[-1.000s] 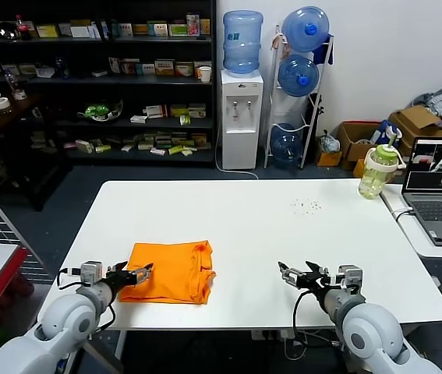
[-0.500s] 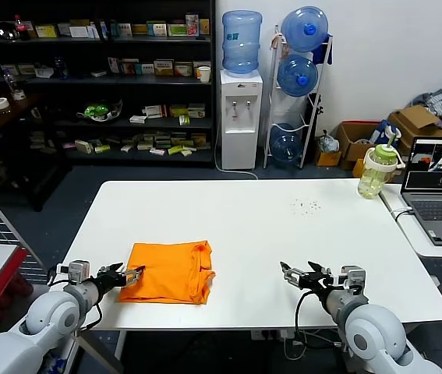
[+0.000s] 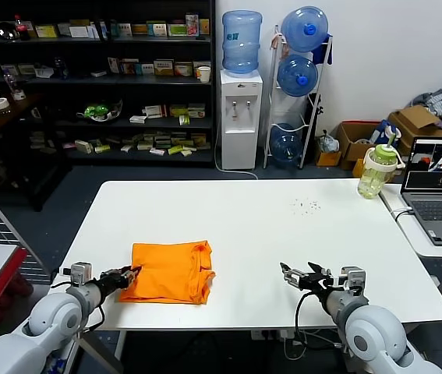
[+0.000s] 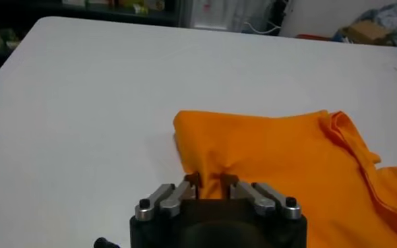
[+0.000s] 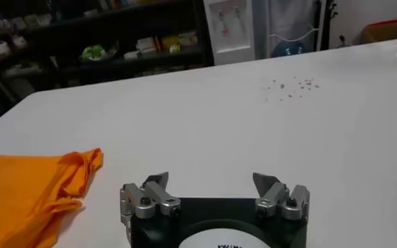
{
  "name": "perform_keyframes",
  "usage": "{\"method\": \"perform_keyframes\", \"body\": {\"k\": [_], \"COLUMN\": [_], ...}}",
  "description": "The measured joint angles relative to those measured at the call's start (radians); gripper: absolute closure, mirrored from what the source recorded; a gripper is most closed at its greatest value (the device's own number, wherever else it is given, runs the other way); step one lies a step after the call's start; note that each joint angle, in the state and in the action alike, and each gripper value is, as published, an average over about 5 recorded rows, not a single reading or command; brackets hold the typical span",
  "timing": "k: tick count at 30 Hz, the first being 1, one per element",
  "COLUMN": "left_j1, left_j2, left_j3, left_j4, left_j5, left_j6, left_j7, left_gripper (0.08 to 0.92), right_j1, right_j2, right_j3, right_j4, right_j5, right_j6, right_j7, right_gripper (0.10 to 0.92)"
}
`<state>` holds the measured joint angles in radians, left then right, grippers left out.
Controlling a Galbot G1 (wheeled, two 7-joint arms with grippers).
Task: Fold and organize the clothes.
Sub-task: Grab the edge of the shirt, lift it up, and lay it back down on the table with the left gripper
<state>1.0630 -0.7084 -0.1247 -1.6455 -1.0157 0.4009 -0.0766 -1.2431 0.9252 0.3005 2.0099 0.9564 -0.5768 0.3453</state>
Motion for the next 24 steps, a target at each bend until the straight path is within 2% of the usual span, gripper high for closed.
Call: {"method": "perform_keyframes", "body": {"k": [6, 9, 16, 24], "left_j1": [0.003, 0.009, 0.027, 0.045], "left_j2": [-0.002, 0.004, 0.036, 0.113], "left_j3": [-0.007, -0.012, -0.032, -0.065], "left_j4": [-0.014, -0.027, -0.085, -0.122], "left_j5": [-0.004, -0.004, 0.004, 0.034], "left_j6": [0.000, 0.004, 0.025, 0.035], "left_j7": [-0.011, -0.023, -0.066, -0.090], "left_gripper": [0.855, 0.903, 0.907, 0.907], "right_j1": [0.001, 0.002, 0.010, 0.029], "right_j2": [0.001, 0.001, 0.003, 0.005], "right_j3": [-0.002, -0.003, -0.009, -0.024], "right_j4": [-0.002, -0.004, -0.009, -0.020], "right_j5": [0.000, 0.000, -0.001, -0.003], "right_j6": [0.001, 0.002, 0.008, 0.020], "right_j7": [0.000, 0.000, -0.006, -0.026], "right_gripper": [0.203, 0.203, 0.203, 0.203]}}
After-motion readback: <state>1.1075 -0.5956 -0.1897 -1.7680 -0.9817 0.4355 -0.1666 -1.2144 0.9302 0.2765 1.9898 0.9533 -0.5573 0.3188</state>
